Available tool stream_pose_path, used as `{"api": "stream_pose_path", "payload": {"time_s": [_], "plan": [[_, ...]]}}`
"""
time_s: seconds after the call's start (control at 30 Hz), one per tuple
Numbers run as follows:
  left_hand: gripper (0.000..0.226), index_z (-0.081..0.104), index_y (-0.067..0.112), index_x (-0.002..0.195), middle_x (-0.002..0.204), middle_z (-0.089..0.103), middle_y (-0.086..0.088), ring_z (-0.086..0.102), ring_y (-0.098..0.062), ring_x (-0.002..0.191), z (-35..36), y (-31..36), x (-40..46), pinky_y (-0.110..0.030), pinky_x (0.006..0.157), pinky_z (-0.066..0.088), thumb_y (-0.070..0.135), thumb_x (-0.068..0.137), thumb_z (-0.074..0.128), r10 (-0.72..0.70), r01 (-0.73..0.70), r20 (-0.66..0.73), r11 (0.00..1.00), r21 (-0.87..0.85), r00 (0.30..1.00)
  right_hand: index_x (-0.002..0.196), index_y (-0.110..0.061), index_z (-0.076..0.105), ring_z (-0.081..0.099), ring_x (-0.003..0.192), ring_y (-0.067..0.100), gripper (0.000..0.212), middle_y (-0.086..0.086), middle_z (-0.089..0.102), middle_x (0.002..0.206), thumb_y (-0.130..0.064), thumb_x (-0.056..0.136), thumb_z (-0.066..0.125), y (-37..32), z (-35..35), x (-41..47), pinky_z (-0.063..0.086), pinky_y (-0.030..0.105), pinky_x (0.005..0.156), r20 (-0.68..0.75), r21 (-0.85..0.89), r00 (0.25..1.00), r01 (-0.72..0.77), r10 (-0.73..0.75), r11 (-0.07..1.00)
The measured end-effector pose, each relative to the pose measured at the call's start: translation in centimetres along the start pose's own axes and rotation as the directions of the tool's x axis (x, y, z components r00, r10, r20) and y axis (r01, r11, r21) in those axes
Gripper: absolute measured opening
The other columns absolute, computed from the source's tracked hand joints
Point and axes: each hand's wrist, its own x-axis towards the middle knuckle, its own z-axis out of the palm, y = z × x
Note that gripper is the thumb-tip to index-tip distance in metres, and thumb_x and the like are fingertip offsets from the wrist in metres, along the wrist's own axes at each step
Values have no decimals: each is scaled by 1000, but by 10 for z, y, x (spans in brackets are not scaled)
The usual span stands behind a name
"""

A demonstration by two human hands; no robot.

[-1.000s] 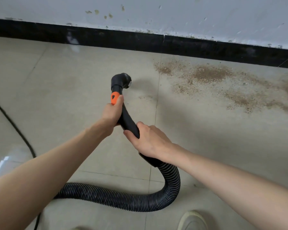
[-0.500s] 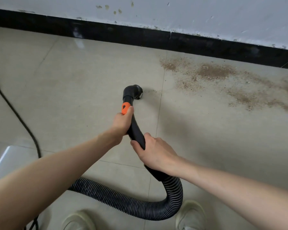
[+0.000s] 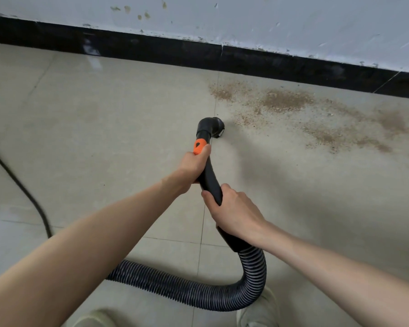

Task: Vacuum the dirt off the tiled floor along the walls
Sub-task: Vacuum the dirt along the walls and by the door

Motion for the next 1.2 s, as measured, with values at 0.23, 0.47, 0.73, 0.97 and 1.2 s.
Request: {"api": "stream_pose_path", "payload": {"time_s": [0.23,0.47,0.73,0.97,1.2], "plan": [[27,48,14,80,78,50,-2,51,-16,68,-24,-23,-14,-29,61,43,39,88,49,-6,-38,-234,982,-185,972,85,-16,42,66,77,30,43,11,66,81,-57,96,42,-3,-3,-4,54,43,75,144,47,975,162,-167,986],[29,49,11,93,81,50,-4,51,-18,71,-67,-45,-30,-28,62,45,40,89,43,-112,26,-306,962,-270,945,83,-24,38,60,72,25,37,2,58,78,-59,96,40,-15,14,-8,48,36,62,298,-73,908,331,-296,941],[26,45,13,78,74,45,-3,45,-19,66,-63,-84,-59,-33,66,39,36,89,41,-108,48,-355,984,-174,929,76,-27,35,52,63,13,41,-4,53,74,-64,92,40,-4,46,-25,35,28,52,439,-65,863,308,-251,949],[26,46,10,86,77,47,-4,48,-17,67,-42,-66,-54,-28,60,42,36,91,43,-85,42,-218,980,-193,972,86,-16,39,62,43,21,40,2,63,60,-54,96,47,-5,36,-26,46,25,38,428,387,891,-25,-155,922],[31,49,7,87,74,48,-4,50,-17,64,-10,-47,-43,-25,52,42,37,94,42,-66,65,-10,991,-120,998,85,-15,37,60,39,22,41,8,63,66,-55,97,38,5,26,-30,41,22,36,257,309,966,-58,-24,949]]}}
